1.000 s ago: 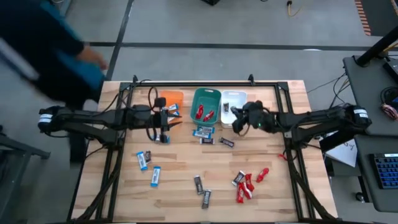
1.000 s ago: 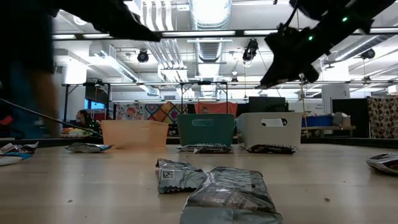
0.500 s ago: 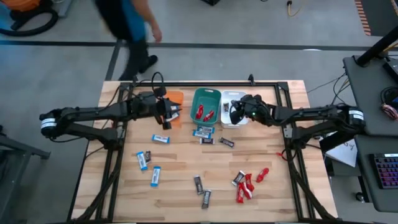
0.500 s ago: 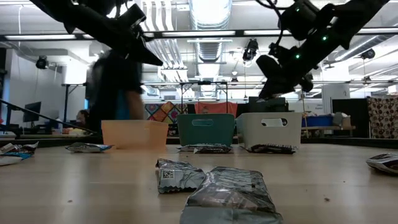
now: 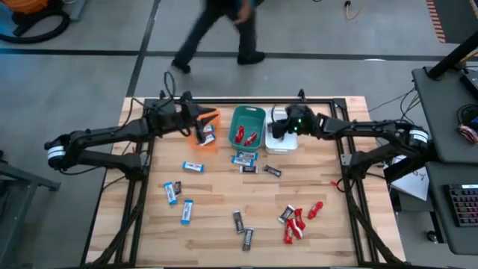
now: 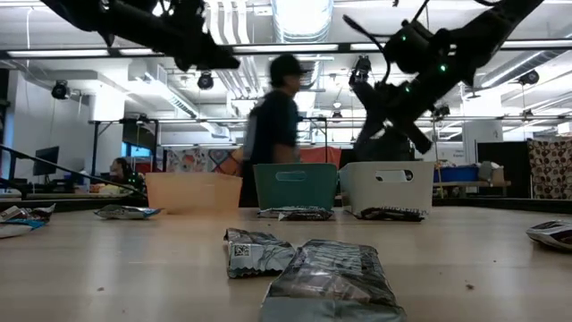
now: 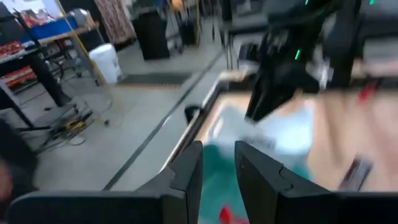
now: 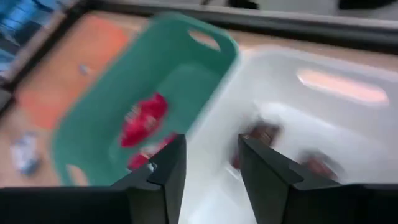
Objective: Organize candy in baskets
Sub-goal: Put the white chocolate into the orange bin
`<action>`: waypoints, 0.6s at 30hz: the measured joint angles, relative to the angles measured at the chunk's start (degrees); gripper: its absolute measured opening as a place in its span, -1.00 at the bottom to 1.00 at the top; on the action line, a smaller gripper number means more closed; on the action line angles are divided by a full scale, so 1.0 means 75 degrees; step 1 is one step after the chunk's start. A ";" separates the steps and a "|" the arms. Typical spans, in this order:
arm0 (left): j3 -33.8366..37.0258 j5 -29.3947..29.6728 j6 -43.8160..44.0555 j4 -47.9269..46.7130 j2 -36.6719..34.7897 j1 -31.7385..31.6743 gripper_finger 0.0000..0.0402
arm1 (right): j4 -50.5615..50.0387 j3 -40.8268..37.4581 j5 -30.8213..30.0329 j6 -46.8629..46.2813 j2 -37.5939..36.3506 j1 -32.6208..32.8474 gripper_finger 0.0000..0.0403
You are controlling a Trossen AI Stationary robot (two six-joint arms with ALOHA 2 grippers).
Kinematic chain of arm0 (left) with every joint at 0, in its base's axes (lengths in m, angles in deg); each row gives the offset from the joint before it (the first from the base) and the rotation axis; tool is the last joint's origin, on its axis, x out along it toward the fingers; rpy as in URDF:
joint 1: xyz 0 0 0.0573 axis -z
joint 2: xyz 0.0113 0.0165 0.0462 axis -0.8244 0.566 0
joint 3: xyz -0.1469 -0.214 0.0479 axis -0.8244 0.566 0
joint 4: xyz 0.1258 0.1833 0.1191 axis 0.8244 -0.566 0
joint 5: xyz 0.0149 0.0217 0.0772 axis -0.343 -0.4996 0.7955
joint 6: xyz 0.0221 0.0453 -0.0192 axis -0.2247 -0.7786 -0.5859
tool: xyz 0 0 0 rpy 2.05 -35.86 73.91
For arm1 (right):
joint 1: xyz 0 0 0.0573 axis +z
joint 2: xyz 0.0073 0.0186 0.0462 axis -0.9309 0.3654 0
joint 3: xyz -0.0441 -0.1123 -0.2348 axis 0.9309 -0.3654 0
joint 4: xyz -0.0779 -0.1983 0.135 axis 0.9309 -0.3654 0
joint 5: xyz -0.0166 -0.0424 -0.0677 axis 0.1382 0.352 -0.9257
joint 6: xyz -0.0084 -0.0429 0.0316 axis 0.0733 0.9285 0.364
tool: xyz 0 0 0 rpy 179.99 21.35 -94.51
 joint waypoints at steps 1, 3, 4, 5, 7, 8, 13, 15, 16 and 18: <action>0.0000 -0.0018 0.0127 -0.0015 -0.0099 -0.0004 -0.62 | -0.0082 0.0139 0.0106 0.0184 -0.0054 -0.0038 -0.30; -0.0004 -0.0018 0.0171 -0.0267 -0.0273 -0.0009 -0.62 | -0.0237 0.0425 0.0164 0.0837 -0.0137 -0.0049 -0.31; -0.0009 -0.0018 0.0170 -0.0502 -0.0332 -0.0010 -0.62 | -0.0328 0.0543 0.0182 0.1209 -0.0158 -0.0033 -0.32; -0.0006 -0.0027 0.0184 -0.0738 -0.0367 0.0007 -0.62 | -0.0462 0.0653 0.0216 0.1501 -0.0164 0.0035 -0.32; -0.0006 -0.0338 0.0355 -0.1421 -0.0433 0.0065 -0.62 | -0.0882 0.0844 0.0423 0.1787 -0.0205 0.0236 -0.34; -0.0007 -0.0631 0.0365 -0.1796 -0.0450 0.0088 -0.62 | -0.1198 0.0949 0.0611 0.1889 -0.0218 0.0348 -0.35; -0.0006 -0.1322 0.1061 -0.2690 -0.0478 0.0211 -0.61 | -0.3666 0.1695 0.0817 0.1034 -0.0256 0.0714 -0.36; -0.0006 -0.1722 0.1264 -0.3250 -0.0570 0.0249 -0.61 | -0.4531 0.2034 0.0808 0.0904 -0.0258 0.0958 -0.35; -0.0006 -0.2004 0.1272 -0.3548 -0.0626 0.0289 -0.61 | -0.4940 0.2182 0.0816 0.0905 -0.0259 0.1089 -0.35; -0.0006 -0.2515 0.1261 -0.4206 -0.0722 0.0400 -0.61 | -0.5673 0.2414 0.0826 0.0968 -0.0257 0.1322 -0.35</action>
